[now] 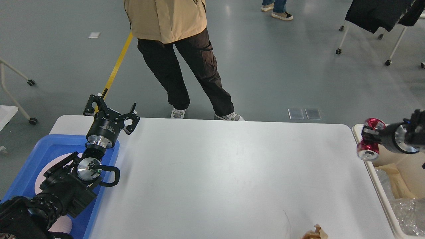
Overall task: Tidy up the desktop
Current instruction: 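Lift the red can and drop it into the white bin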
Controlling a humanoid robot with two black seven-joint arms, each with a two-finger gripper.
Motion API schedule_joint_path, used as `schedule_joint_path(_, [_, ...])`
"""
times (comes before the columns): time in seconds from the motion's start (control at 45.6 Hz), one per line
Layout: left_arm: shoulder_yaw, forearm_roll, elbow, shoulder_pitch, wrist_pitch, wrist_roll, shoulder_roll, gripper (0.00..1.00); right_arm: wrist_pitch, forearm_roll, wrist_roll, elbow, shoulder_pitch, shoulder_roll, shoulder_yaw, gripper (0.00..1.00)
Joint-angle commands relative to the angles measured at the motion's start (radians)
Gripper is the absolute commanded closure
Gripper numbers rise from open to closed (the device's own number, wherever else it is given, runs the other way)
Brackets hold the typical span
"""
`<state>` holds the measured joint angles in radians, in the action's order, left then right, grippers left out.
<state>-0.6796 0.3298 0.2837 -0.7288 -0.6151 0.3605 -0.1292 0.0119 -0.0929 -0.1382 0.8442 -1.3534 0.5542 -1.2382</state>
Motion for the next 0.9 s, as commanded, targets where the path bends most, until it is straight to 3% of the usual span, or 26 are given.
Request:
schedule_joint_path(0.0, [0.000,0.000,0.000,0.000,0.000,0.000,0.000,0.01,-0.046,0.116,0.017,-0.340,0.290,-0.031,0.005,1.00])
schedule_joint_path(0.197, [0.000,0.000,0.000,0.000,0.000,0.000,0.000,0.01,-0.063,0.285,0.068,-0.776,0.637,-0.126,0.005,1.00])
schedule_joint_path(0.351, [0.000,0.000,0.000,0.000,0.000,0.000,0.000,0.01,-0.064,0.291,0.069,-0.829,0.705,-0.143,0.025,1.00])
schedule_joint_path(0.373, [0.000,0.000,0.000,-0.001,0.000,0.000,0.000,0.01,-0.064,0.289,0.069,-0.829,0.706,-0.143,0.034,0.87])
schedule_joint_path(0.395, [0.000,0.000,0.000,0.000,0.000,0.000,0.000,0.01,-0.064,0.291,0.068,-0.829,0.708,-0.145,0.045,0.51])
schedule_joint_path(0.416, [0.000,0.000,0.000,0.000,0.000,0.000,0.000,0.01,-0.058,0.289,0.068,-0.829,0.708,-0.148,0.055,0.01])
schedule_joint_path(0.877, [0.000,0.000,0.000,0.000,0.000,0.000,0.000,0.01,-0.061,0.289,0.065,-0.840,0.698,-0.155,0.195,0.00])
